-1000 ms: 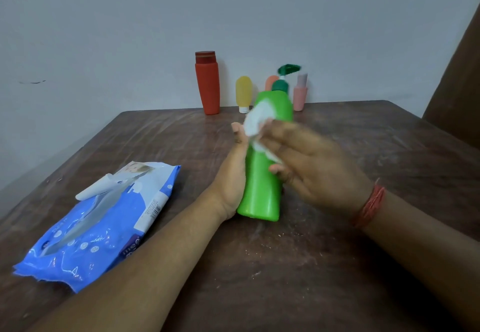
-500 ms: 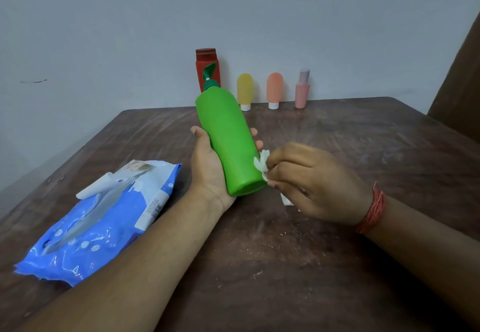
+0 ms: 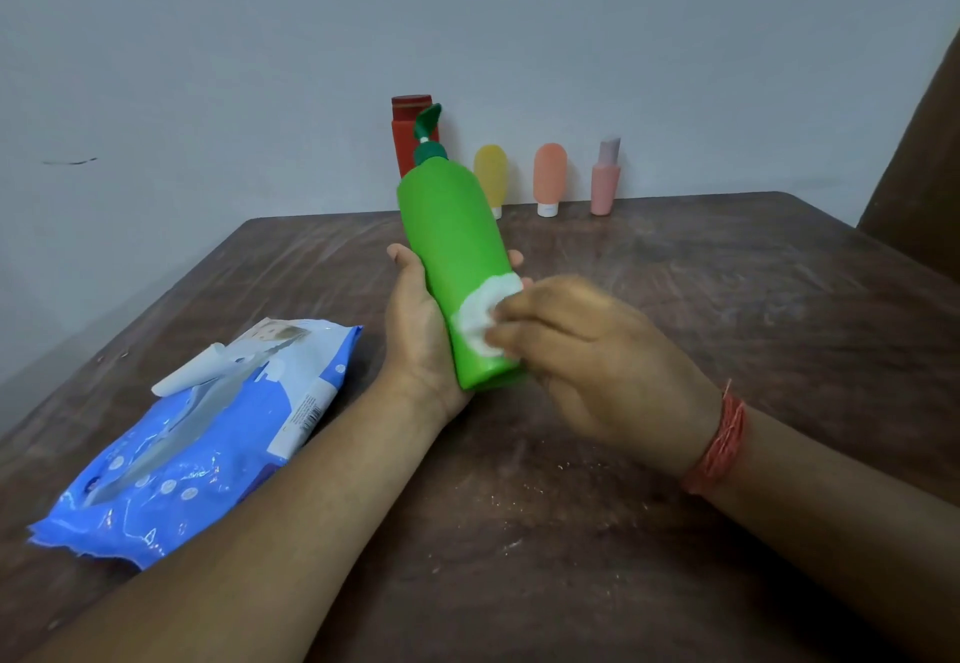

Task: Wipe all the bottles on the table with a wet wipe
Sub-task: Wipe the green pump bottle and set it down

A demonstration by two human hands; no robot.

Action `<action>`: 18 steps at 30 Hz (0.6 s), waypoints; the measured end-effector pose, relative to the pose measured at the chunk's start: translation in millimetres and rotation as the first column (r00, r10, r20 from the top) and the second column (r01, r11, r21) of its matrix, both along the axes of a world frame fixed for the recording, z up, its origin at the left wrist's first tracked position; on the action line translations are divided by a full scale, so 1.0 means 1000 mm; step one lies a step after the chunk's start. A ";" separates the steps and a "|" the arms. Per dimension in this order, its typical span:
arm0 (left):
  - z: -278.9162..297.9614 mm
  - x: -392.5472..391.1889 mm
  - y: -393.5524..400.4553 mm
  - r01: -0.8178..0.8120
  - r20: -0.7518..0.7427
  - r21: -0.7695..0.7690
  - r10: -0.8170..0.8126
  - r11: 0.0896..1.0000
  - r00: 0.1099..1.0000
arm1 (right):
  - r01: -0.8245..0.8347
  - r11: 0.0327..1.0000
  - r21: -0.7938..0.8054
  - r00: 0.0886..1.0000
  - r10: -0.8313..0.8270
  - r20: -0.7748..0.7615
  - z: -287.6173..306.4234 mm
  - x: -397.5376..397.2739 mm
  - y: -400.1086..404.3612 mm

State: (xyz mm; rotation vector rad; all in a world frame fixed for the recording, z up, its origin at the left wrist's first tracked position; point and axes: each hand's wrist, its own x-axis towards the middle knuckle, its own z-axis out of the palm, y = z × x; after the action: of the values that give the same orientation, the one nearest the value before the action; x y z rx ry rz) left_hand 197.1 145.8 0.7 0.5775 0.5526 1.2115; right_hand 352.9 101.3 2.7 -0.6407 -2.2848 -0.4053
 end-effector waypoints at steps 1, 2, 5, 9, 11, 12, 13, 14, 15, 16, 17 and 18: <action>0.000 -0.001 0.001 -0.041 0.010 0.035 0.041 0.999 0.999 | 0.034 0.999 -0.030 0.997 -0.036 -0.069 -0.001 0.000 0.001; -0.001 -0.002 0.003 -0.082 0.027 0.059 0.081 0.995 0.996 | 0.049 0.996 -0.074 0.990 -0.058 -0.131 -0.001 0.000 0.001; -0.003 -0.004 0.006 -0.172 0.067 0.089 0.166 0.981 0.984 | 0.021 0.967 -0.254 0.951 -0.098 -0.293 -0.003 -0.003 0.001; -0.006 -0.006 0.007 -0.239 0.067 0.085 0.233 0.967 0.970 | -0.035 0.830 -0.557 0.877 -0.242 -0.416 -0.011 -0.004 0.006; -0.006 -0.006 0.007 -0.244 0.062 0.081 0.240 0.966 0.969 | -0.147 0.717 -0.681 0.849 -0.263 -0.459 -0.015 -0.003 0.010; -0.005 -0.006 0.008 -0.242 0.060 0.083 0.238 0.967 0.969 | -0.234 0.649 -0.723 0.824 -0.262 -0.502 -0.015 -0.003 0.011; -0.005 -0.007 0.008 -0.237 0.056 0.087 0.233 0.968 0.971 | -0.318 0.587 -0.744 0.799 -0.257 -0.544 -0.015 -0.002 0.010; -0.004 -0.007 0.008 -0.226 0.050 0.095 0.222 0.969 0.974 | -0.399 0.529 -0.749 0.774 -0.244 -0.584 -0.014 -0.001 0.009; -0.004 -0.008 0.009 -0.216 0.043 0.105 0.213 0.971 0.976 | -0.473 0.479 -0.740 0.749 -0.224 -0.624 -0.012 0.000 0.008; -0.004 -0.010 0.009 -0.199 0.036 0.123 0.196 0.972 0.980 | -0.548 0.434 -0.715 0.713 -0.204 -0.671 -0.009 0.002 0.006; -0.004 -0.010 0.009 -0.179 0.014 0.145 0.179 0.973 0.984 | -0.612 0.413 -0.674 0.664 -0.195 -0.722 -0.005 0.004 0.005; -0.003 -0.011 0.009 -0.154 -0.016 0.171 0.159 0.973 0.987 | -0.665 0.413 -0.623 0.600 -0.201 -0.774 -0.001 0.006 0.005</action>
State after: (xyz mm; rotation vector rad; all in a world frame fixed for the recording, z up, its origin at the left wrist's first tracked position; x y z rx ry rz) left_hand 186.6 154.5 -2.8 0.7069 0.5305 1.4102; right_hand 359.1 106.6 1.4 -0.6969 -1.4742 1.2071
